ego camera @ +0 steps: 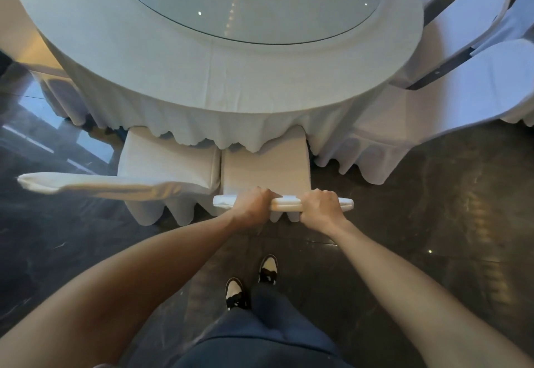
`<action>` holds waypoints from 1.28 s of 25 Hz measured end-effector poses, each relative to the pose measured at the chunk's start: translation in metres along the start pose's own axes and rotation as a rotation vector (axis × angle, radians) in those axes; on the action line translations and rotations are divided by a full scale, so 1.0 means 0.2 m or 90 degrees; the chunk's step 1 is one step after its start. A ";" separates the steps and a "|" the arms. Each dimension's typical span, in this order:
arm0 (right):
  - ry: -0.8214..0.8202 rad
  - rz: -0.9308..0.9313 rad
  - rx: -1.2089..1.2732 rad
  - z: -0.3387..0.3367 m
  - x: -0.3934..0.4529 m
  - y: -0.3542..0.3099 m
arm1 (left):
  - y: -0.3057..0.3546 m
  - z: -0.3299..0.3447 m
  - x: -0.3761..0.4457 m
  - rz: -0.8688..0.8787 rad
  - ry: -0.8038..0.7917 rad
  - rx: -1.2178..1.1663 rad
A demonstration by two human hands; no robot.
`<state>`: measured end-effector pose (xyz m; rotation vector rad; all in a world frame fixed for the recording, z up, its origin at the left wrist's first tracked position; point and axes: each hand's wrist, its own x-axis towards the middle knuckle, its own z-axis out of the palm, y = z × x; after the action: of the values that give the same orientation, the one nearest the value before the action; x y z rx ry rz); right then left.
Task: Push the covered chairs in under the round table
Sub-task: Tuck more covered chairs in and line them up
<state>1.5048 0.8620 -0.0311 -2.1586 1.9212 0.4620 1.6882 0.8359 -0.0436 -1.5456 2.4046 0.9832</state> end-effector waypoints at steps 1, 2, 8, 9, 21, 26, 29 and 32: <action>0.001 0.000 0.000 -0.03 0.04 0.01 | -0.01 -0.03 0.03 0.006 0.005 -0.013; 0.001 0.001 0.002 -0.05 0.06 0.02 | -0.01 -0.05 0.06 0.008 0.008 -0.026; -0.006 -0.011 -0.003 -0.08 0.19 0.11 | 0.04 -0.09 0.19 -0.013 0.015 -0.032; -0.010 -0.015 0.000 -0.06 0.20 0.11 | 0.03 -0.08 0.20 -0.020 0.012 -0.026; -0.017 -0.048 0.073 -0.06 0.34 0.04 | -0.22 -0.17 0.20 -0.062 0.077 -0.008; 0.005 -0.108 0.110 -0.12 0.36 -0.09 | -0.34 -0.23 0.12 -0.020 0.088 0.014; 0.002 -0.129 0.085 -0.13 0.39 -0.36 | -0.50 -0.31 0.03 -0.041 0.098 0.049; -0.037 -0.094 0.014 -0.16 0.43 -0.55 | -0.75 -0.44 -0.10 -0.101 0.077 0.114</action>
<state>1.6254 0.7839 -0.0388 -2.2269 1.7146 0.4686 1.8458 0.7608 -0.0340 -1.7418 2.3264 0.6447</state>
